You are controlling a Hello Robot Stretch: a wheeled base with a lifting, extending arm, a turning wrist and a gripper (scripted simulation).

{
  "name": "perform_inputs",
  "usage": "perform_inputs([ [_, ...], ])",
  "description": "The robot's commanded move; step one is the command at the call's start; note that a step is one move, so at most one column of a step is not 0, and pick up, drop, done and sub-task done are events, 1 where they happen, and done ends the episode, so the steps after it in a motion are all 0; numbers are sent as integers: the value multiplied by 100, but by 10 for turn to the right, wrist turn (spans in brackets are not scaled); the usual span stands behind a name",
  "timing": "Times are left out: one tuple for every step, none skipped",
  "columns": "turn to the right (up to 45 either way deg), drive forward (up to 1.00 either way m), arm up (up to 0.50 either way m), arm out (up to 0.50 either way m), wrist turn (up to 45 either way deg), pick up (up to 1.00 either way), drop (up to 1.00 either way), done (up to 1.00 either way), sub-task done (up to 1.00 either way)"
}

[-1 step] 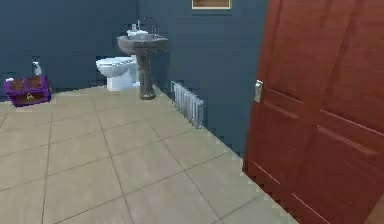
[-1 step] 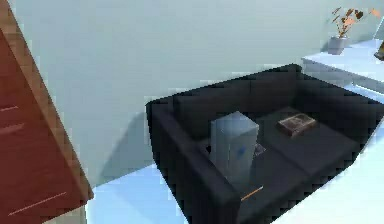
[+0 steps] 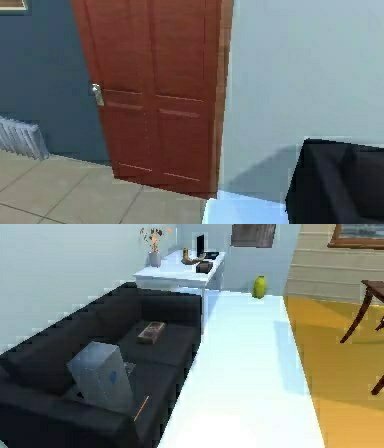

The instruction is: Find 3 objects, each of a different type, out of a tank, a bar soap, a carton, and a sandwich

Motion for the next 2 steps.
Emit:
perform_inputs([
  [450,0,0,0,0,0,0,0,0],
  [450,0,0,0,0,0,0,0,0],
])
